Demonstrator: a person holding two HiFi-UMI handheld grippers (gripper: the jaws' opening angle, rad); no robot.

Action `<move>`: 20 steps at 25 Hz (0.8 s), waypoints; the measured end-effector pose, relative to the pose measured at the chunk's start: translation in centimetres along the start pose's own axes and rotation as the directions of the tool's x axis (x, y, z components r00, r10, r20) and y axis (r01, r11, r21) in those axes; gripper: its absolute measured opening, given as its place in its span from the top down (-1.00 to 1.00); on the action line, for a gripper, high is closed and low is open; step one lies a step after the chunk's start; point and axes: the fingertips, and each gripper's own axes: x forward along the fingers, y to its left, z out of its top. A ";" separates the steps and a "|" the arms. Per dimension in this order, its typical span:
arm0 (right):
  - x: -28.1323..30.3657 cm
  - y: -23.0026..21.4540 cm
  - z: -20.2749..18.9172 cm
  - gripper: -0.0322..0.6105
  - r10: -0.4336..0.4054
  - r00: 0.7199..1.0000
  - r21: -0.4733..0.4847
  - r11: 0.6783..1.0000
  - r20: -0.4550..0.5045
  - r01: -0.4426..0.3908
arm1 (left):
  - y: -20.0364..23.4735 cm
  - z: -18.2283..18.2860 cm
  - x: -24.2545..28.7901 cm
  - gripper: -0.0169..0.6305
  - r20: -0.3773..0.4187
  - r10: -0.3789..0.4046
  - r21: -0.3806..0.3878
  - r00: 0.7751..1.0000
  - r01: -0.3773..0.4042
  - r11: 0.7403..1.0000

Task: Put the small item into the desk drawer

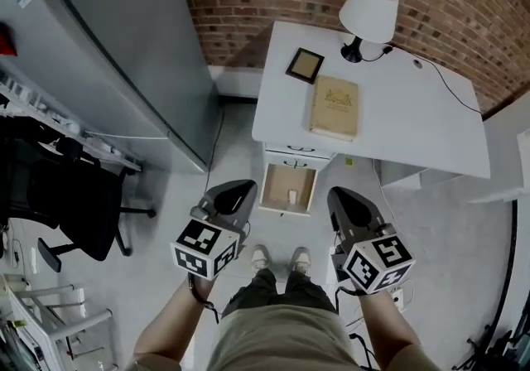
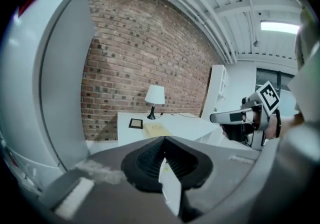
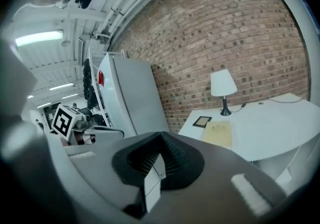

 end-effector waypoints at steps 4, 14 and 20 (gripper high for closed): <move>-2.1 3.3 5.4 0.89 0.033 0.995 -0.086 0.996 0.090 -0.025 | -0.4 4.6 -4.1 0.94 0.075 0.020 0.068 0.997 -0.025 0.997; -7.5 10.4 15.5 0.89 0.159 0.949 -0.215 0.971 0.272 -0.101 | -1.9 14.5 -13.2 0.94 0.317 0.100 0.194 0.943 -0.168 0.967; -8.6 12.6 17.0 0.89 0.194 0.933 -0.265 0.958 0.302 -0.113 | -2.5 16.3 -14.9 0.94 0.355 0.095 0.230 0.930 -0.186 0.955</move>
